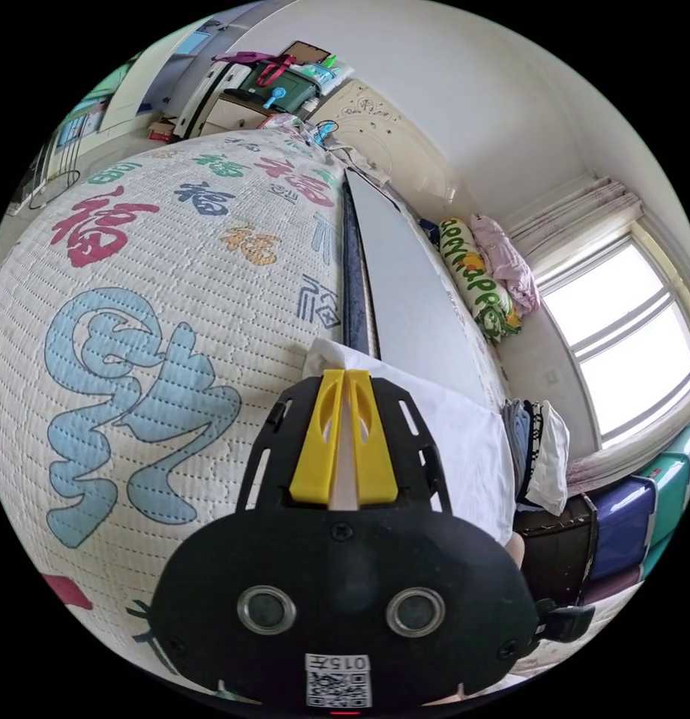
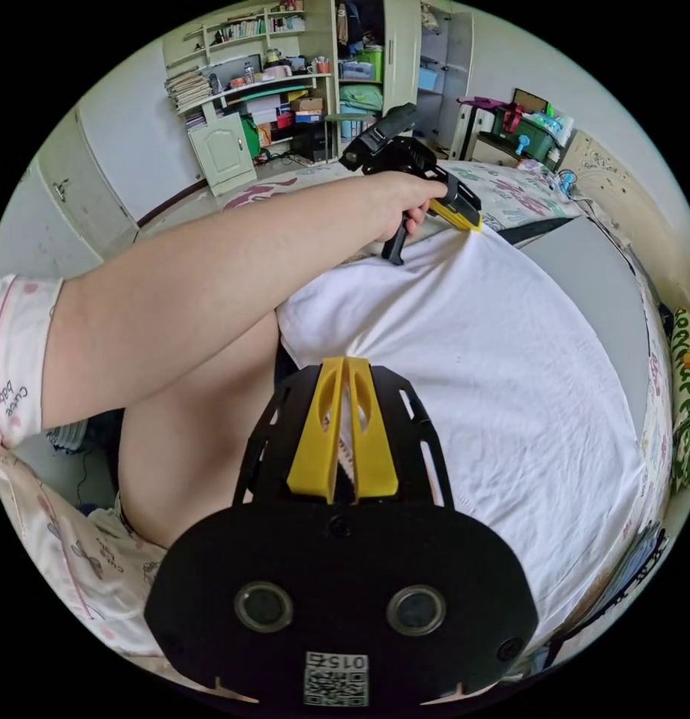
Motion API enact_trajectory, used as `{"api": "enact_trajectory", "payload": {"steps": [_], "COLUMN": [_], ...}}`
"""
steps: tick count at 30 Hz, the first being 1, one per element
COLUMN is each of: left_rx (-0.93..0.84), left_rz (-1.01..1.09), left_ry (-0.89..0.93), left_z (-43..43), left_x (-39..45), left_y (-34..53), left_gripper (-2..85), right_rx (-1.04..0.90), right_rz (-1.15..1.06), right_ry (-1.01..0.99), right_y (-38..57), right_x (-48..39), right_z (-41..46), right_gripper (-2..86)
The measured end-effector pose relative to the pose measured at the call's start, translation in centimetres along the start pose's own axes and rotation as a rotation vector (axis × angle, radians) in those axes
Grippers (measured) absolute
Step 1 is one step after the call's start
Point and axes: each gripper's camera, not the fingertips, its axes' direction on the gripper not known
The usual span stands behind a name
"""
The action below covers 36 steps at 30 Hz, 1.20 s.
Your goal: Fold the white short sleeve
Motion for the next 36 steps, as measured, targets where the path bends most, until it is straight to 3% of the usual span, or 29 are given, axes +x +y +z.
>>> {"api": "enact_trajectory", "payload": {"steps": [10, 14, 23, 32, 36], "left_rx": [-0.007, -0.014, 0.044, -0.016, -0.041], "left_rz": [0.014, 0.030, 0.035, 0.097, 0.206], "left_ry": [-0.013, -0.027, 0.005, -0.119, -0.265], "left_z": [-2.5, -3.6, -8.4, -11.7, -13.6], "left_x": [0.2, 0.8, 2.3, 6.4, 11.3], "left_y": [-0.7, -1.2, -2.5, -4.8, -5.7], "left_gripper": [-0.4, -0.3, -0.6, -0.5, 0.1], "right_rx": [0.082, 0.000, 0.047, 0.002, 0.010], "right_rz": [-0.073, -0.058, -0.039, -0.119, -0.143], "right_ry": [0.139, 0.182, 0.183, 0.264, 0.337], "right_y": [1.3, 0.1, -1.2, -5.0, -7.2], "right_x": [-2.8, -3.3, -6.9, -14.6, -18.8], "right_z": [2.5, 6.8, 6.7, 8.4, 7.5], "right_gripper": [7.9, 5.4, 0.1, 0.7, 2.6]}}
